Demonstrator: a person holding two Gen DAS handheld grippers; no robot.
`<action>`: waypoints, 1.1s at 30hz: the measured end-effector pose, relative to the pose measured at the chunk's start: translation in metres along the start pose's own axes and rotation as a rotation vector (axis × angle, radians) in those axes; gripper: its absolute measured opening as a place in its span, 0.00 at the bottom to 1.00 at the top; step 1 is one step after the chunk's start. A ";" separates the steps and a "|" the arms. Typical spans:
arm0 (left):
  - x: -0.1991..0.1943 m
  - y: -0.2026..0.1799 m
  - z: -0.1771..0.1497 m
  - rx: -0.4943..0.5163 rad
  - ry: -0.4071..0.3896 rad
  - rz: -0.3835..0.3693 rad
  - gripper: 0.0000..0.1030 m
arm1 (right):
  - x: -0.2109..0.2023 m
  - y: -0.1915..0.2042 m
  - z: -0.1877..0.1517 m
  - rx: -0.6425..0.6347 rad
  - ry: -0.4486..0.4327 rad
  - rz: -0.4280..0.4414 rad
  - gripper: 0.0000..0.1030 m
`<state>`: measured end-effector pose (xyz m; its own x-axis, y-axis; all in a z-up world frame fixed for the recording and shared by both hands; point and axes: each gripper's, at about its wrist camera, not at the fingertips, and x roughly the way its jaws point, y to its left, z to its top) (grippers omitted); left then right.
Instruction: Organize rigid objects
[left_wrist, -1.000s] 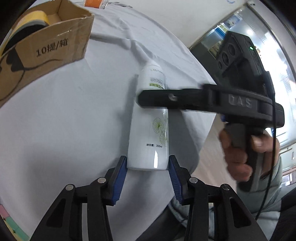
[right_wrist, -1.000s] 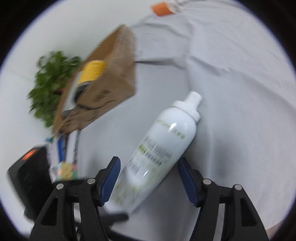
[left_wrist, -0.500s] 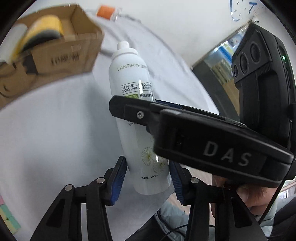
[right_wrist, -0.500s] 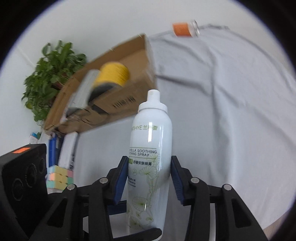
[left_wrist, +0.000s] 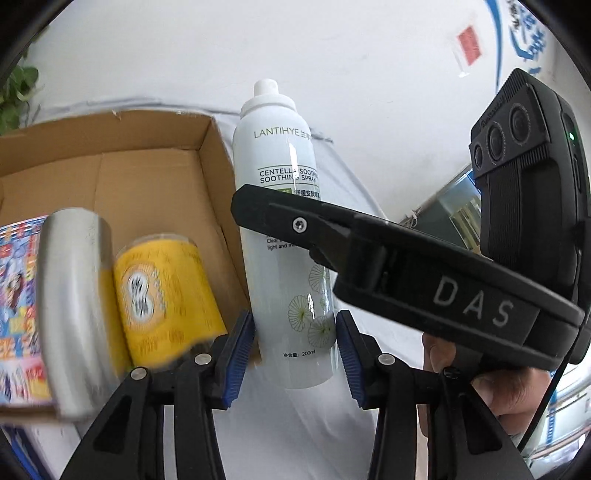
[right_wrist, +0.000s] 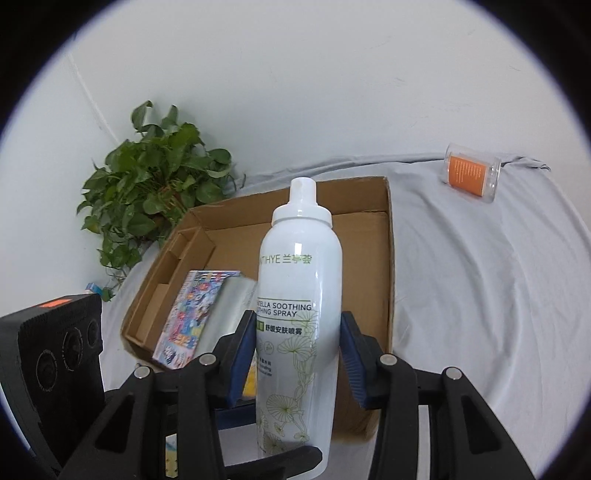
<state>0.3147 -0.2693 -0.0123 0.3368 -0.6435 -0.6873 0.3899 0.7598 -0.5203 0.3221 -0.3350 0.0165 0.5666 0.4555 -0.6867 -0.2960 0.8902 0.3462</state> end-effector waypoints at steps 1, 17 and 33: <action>0.014 -0.001 0.004 -0.012 0.019 -0.004 0.41 | 0.007 -0.004 0.002 0.003 0.009 -0.005 0.42; 0.000 0.040 0.014 -0.034 -0.008 0.228 0.49 | 0.042 -0.052 -0.019 0.162 0.118 0.073 0.45; 0.021 0.075 0.032 0.031 0.090 0.262 0.47 | 0.019 -0.032 -0.051 0.134 0.096 0.076 0.53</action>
<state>0.3784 -0.2286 -0.0500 0.3524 -0.4134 -0.8395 0.3259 0.8952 -0.3040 0.3027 -0.3555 -0.0405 0.4684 0.5247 -0.7108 -0.2265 0.8490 0.4774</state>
